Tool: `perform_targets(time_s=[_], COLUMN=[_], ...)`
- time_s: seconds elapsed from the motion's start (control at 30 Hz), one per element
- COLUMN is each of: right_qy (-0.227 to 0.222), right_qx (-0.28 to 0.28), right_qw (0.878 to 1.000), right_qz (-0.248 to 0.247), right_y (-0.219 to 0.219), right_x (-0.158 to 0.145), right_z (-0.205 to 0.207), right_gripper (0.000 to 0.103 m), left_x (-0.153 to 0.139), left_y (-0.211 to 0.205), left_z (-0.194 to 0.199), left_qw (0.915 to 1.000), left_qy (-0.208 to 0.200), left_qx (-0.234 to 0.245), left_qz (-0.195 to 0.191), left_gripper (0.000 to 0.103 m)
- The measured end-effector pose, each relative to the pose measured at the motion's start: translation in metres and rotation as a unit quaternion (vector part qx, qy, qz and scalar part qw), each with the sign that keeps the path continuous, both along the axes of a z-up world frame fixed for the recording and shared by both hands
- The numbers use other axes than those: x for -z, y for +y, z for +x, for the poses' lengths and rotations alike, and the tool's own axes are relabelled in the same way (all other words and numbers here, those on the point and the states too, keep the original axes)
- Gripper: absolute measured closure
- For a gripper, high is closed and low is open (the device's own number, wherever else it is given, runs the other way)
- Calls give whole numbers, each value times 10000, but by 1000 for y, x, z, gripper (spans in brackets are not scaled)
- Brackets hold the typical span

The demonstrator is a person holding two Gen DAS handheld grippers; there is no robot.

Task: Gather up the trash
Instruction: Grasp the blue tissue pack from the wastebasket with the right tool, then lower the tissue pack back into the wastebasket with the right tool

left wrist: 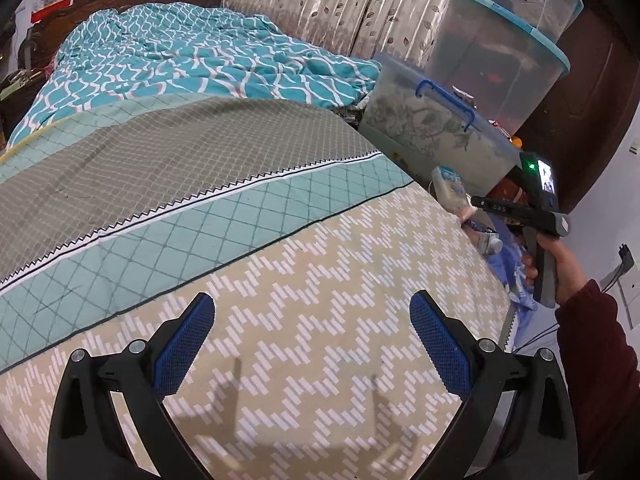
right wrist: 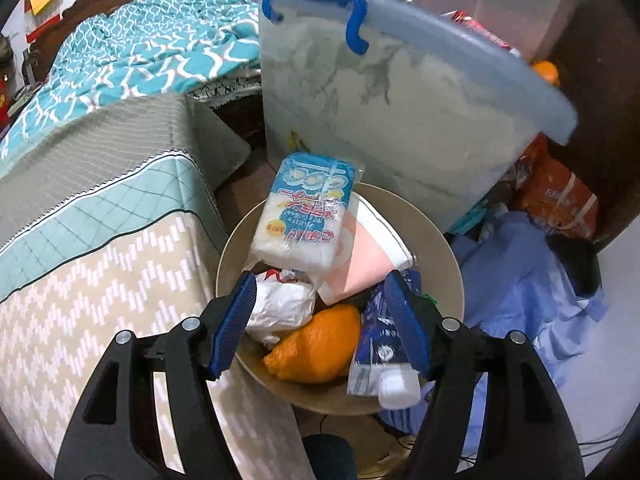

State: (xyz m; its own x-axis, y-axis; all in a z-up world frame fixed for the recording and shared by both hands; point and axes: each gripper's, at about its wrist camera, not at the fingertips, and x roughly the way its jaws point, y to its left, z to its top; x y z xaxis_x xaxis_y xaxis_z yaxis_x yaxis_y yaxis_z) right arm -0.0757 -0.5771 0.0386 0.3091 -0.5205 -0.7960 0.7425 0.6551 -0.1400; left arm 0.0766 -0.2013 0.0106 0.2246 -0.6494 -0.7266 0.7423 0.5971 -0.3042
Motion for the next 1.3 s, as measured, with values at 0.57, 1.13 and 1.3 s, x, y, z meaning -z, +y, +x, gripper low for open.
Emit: perform_targets(time_s=[0.57,1.13,1.3], right_qy=[580,132,-377], right_qx=[273,224,427], right_qw=[9962,9980,9960], right_qz=[587,577,681], right_y=[-55,-47,-56], right_x=[44,23,17], right_z=[59,11,25], right_gripper=[63,43,21], left_x=[13,18,22], left_y=[-12,-24,-25], left_z=[2,-10,1], left_qw=[9992,9990,9988], left_qy=[31,-47,141], left_qx=[-115,133,-15], left_qz=[379,434,473], left_gripper=[9,9,9])
